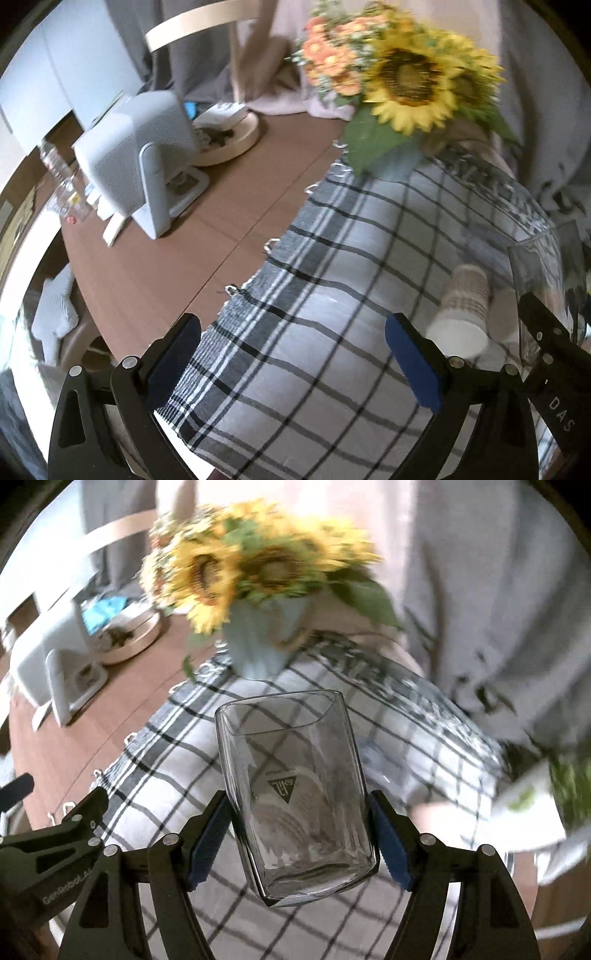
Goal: Flip cup upside down
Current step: 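Carry the tumbler with the right gripper toward the open cloth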
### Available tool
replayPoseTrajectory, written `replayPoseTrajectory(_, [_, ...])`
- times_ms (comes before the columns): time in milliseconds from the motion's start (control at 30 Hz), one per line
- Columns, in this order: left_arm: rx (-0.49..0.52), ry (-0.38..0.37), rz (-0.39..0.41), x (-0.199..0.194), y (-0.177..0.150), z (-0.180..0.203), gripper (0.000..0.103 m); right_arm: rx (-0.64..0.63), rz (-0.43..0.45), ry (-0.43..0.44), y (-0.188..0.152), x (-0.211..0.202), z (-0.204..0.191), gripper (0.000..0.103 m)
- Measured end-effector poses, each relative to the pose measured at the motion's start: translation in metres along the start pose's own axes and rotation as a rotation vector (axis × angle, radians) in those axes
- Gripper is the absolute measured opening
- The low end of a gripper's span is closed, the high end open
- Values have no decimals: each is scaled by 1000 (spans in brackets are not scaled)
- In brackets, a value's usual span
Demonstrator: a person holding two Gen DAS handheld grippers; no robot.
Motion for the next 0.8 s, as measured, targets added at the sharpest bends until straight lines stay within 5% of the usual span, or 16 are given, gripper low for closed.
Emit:
replayPoseTrajectory(300, [156, -79, -2, -17, -15, 27, 102, 265, -40, -41, -57, -25, 32, 74])
replayPoseTrajectory(800, [381, -68, -91, 13, -50, 40, 102, 497, -201, -47, -136, 4, 29, 74])
Point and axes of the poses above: each gripper's, at about its wrist camera, not at the fingertips, and x roughly the way its jaws point, z to its right, y to its top, the point moved 2 cm from there along x, roughly the way its jaws point, and after that the axes turned 3 degrees about x, right-handed, at the moved point
